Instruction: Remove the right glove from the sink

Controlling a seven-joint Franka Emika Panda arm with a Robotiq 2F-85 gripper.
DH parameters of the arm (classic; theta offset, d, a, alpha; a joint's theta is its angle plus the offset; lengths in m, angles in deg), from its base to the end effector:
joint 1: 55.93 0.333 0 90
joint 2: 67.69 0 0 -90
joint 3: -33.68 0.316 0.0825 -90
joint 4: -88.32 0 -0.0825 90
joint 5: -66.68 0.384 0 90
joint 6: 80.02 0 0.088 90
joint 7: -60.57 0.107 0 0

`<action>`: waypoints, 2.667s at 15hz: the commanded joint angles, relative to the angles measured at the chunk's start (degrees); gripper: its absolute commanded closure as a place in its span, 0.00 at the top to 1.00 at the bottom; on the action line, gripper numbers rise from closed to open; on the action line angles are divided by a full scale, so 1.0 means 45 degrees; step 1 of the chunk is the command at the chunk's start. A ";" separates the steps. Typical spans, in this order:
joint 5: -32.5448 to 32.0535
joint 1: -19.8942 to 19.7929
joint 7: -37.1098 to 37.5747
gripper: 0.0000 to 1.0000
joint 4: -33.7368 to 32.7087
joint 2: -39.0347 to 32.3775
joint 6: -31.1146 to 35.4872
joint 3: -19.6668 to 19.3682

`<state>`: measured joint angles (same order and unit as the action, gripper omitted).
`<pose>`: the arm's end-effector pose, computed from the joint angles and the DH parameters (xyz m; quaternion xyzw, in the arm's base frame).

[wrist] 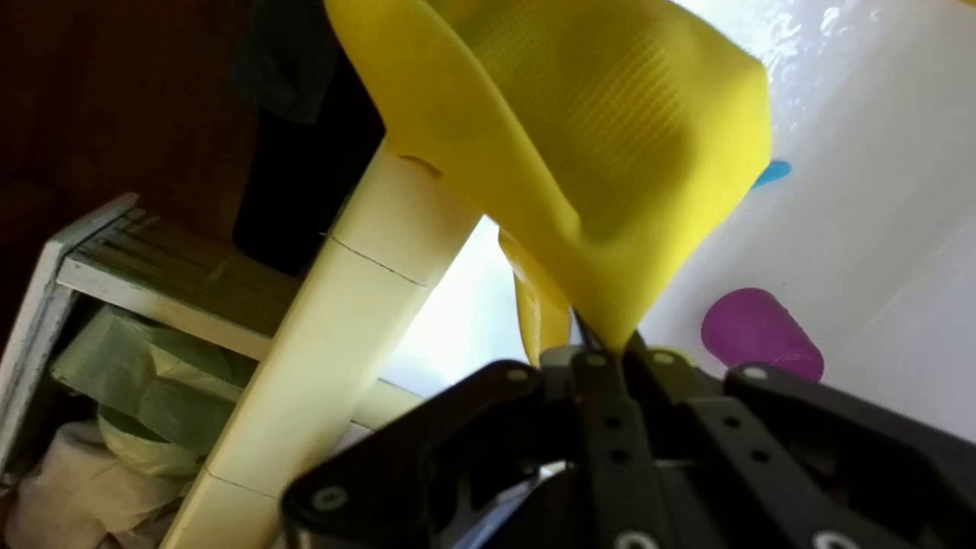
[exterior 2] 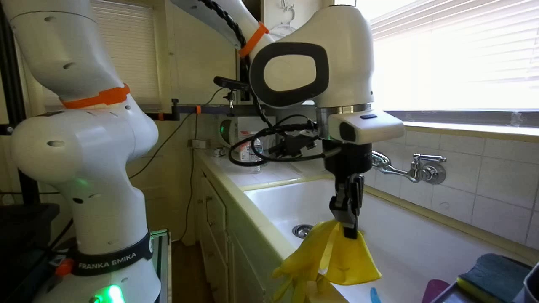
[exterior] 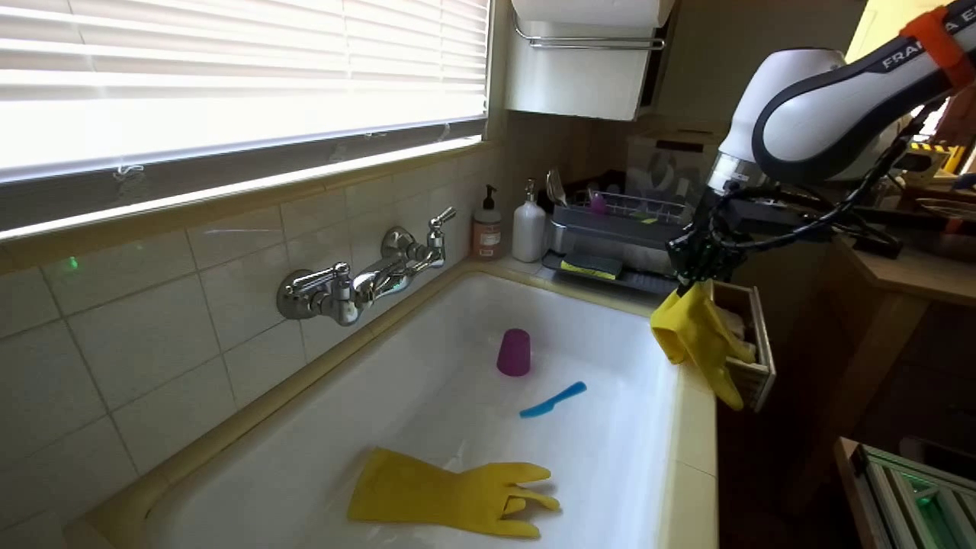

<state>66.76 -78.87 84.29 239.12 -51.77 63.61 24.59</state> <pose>0.3623 -0.2247 0.3532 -0.8817 0.4654 -0.0760 0.0168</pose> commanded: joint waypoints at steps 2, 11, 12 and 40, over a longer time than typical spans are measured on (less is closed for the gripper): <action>0.0706 0.0512 -0.0266 0.00 0.0331 -0.0572 0.1495 -0.0338; 0.2833 0.1364 -0.1597 0.00 0.0623 -0.1341 0.2595 -0.0866; 0.3050 0.1426 -0.1814 0.00 0.0601 -0.1497 0.2586 -0.0939; 0.8831 0.1504 -0.3232 0.00 -0.0638 -0.3144 0.2497 -0.1443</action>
<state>101.60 -72.39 71.40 236.78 -66.19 73.73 18.09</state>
